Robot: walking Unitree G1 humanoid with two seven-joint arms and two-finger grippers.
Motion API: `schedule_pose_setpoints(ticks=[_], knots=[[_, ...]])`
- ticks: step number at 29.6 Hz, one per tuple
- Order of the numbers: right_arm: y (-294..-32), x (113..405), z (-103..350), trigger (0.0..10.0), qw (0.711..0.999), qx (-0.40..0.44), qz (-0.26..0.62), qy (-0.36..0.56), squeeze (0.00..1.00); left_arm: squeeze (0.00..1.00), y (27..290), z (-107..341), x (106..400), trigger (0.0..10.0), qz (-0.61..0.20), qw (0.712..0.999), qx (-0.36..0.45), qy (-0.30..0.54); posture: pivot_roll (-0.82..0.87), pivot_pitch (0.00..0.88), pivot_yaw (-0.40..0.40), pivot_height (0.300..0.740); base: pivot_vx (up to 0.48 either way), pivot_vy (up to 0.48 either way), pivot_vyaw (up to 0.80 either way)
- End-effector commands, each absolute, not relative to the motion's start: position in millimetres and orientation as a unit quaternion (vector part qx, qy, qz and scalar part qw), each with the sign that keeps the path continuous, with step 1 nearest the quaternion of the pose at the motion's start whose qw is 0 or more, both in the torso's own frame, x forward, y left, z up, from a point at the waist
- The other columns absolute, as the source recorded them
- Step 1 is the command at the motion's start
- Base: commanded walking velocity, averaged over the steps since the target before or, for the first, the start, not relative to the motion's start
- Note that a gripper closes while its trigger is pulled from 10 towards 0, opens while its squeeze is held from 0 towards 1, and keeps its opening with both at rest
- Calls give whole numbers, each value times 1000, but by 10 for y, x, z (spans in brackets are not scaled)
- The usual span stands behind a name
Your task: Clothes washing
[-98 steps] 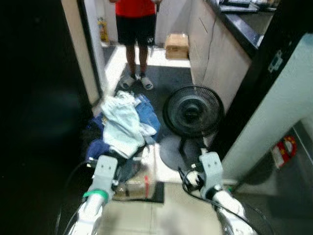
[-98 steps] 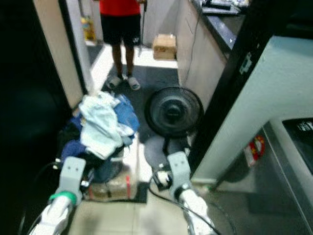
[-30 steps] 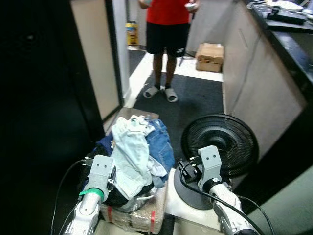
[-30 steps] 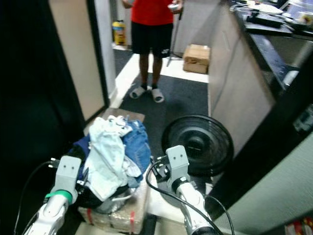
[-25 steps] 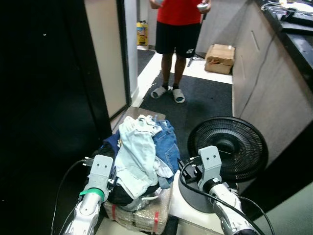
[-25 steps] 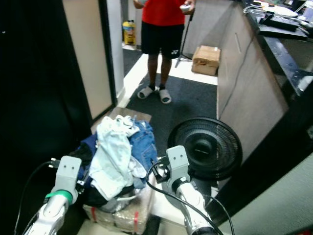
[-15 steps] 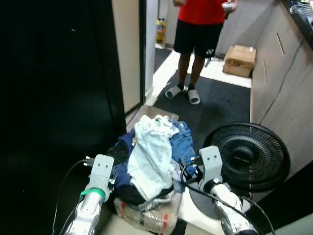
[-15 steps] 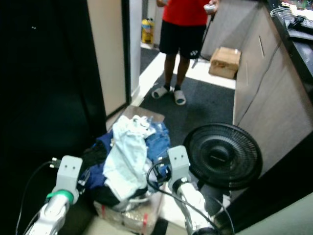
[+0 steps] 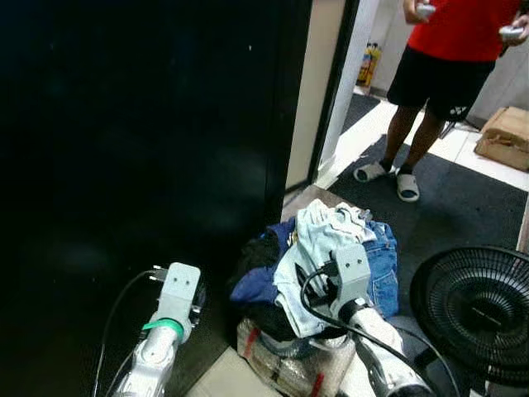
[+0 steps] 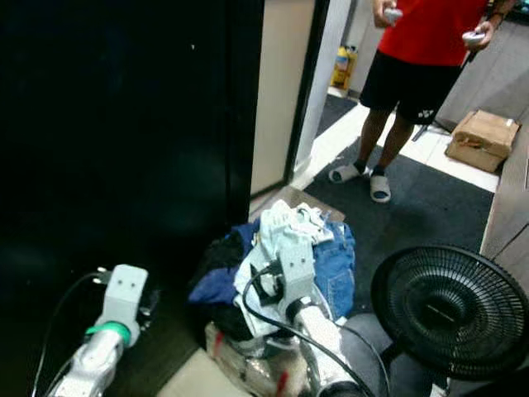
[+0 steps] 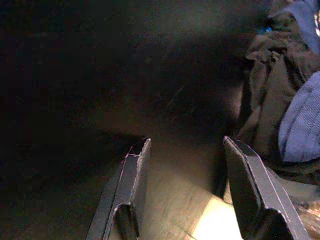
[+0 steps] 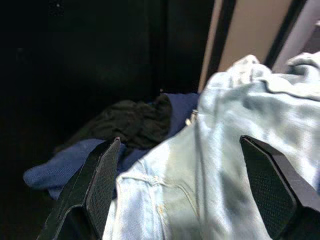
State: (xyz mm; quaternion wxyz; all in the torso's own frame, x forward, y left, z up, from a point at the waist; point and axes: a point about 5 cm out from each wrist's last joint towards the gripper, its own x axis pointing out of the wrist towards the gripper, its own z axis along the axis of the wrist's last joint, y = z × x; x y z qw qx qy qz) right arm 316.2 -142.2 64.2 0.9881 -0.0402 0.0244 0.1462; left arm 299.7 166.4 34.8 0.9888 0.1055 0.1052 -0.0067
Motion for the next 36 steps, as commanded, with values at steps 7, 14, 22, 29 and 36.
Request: schedule_pose_setpoints(ticks=[7, 14, 22, 29, 36], knots=[[-1461, 3145, 587, 10000, 989, -36, 139, 40, 0, 0, 1688, 316, 2991, 10000, -2, 988, 106, 113, -10, 53, 12, 740, 0, 0, -800], [-1488, 3147, 591, 10000, 990, -34, 134, 39, 0, 0, 1649, 283, 2976, 10000, -19, 986, 113, 118, -13, 50, 18, 740, 0, 0, -800], [-1502, 3146, 600, 10000, 991, -38, 127, 34, 0, 0, 1660, 270, 2967, 10000, -18, 986, 116, 121, -13, 53, 21, 740, 0, 0, -200], [-1495, 3148, 601, 10000, 991, -40, 128, 33, 0, 0, 1668, 275, 2966, 10000, -14, 986, 118, 117, -10, 56, 21, 740, 0, 0, 0], [-1486, 3147, 599, 10000, 990, -40, 129, 33, 0, 0, 1668, 279, 2965, 10000, -13, 986, 118, 114, -8, 57, 21, 740, 0, 0, 0]])
